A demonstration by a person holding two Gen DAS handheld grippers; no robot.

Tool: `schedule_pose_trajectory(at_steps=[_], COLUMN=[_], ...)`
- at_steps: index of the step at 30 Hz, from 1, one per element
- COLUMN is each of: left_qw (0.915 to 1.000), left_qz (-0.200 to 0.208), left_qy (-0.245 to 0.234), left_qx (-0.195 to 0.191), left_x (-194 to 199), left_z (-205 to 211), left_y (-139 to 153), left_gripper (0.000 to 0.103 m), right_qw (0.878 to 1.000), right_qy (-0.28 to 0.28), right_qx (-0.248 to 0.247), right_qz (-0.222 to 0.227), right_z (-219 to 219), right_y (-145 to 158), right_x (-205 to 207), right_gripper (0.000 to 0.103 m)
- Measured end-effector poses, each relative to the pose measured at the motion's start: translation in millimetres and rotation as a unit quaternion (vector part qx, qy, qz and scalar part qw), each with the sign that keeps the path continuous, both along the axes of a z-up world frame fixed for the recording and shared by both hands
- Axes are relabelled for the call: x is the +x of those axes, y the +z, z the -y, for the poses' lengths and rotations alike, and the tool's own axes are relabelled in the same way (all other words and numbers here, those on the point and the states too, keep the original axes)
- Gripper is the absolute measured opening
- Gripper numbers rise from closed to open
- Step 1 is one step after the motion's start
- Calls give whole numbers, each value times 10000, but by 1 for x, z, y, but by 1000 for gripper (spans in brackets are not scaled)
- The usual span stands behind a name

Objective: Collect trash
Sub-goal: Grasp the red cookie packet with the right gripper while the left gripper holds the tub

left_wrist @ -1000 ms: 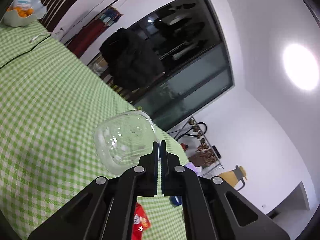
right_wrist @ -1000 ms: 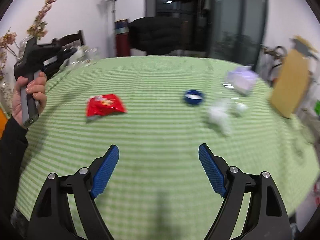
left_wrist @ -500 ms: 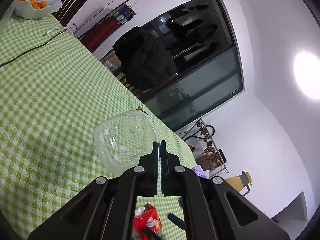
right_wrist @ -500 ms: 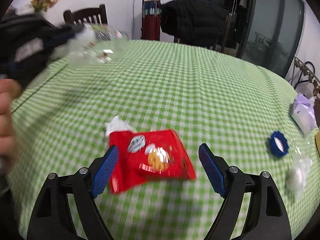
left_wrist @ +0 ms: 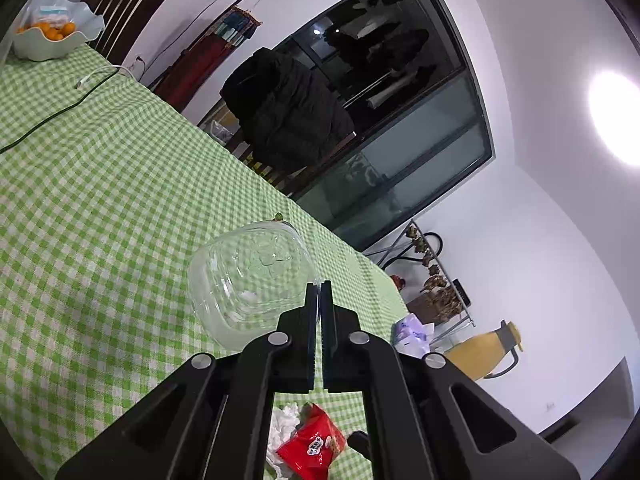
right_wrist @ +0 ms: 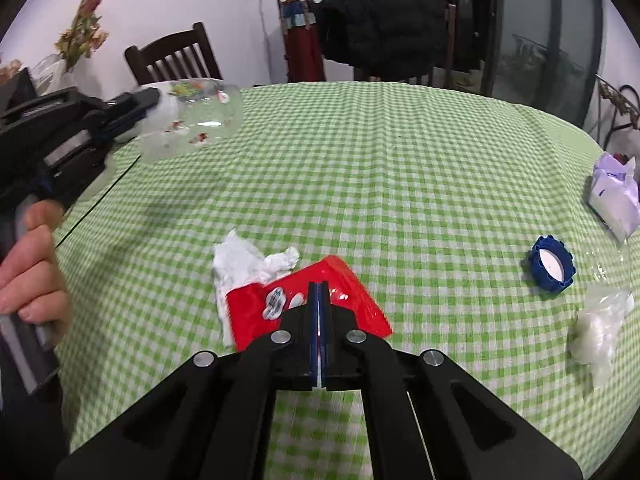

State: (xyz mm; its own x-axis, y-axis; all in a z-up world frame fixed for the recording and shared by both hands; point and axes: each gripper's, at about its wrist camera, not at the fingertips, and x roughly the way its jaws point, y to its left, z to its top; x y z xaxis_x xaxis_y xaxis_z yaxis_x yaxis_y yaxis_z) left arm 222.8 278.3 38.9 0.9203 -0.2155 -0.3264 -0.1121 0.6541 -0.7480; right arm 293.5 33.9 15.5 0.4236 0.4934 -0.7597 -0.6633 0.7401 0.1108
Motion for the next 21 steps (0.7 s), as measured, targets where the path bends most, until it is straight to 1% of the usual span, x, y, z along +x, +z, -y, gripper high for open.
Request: schedule_pose_trajectory(at_steps=[1,2,3,7,10,11,13,14,16,19,21], left_qw=[10000,10000,10000,9999,9998,9998,9997,9997,9995,9993,9992], left_qz=[-12,-23,-44,-83,-114,-144,-195,-210,-270,-315,-318], left_qy=[0,7,10,3,17,22,43,39,56,57,53], left_qx=[22,45,75,111,130,128,107,105,131,188,217], left_x=[1,2,3,6,6,7,9,10,12,14,14], left_z=[1,2,3,5,6,6,5,3,2,2,3], left_y=[0,-1,-1,-4,-4,-5,-8,-10,-12,-13,-13], left_gripper=[0,0,0,0,0,0,0,0,0,0,0], right_qw=[10000,9999,9997,9999,9996,9993,9996,9998,9997,9989,9986], right_qy=[11,-94,-187,-87,42,63,127,135,187,370,397], right_qx=[-46,-74,-21,64,-294,-376,-246,-172,-103,-292,-356], right_qz=[10,77,156,-40,-37,33,62,-24,-152,-19,25], right_z=[-2,-4,-3,-21,-34,-35,-33,-29,-20,-13,-4], right_y=[-1,-3,-4,-16,-33,-39,-41,-42,-43,-44,-44], right_x=[-1,-1,-2,7,10,10,9,10,7,-6,-14], right_gripper=[28,74,85,85,85,85,85,85,82,73,68])
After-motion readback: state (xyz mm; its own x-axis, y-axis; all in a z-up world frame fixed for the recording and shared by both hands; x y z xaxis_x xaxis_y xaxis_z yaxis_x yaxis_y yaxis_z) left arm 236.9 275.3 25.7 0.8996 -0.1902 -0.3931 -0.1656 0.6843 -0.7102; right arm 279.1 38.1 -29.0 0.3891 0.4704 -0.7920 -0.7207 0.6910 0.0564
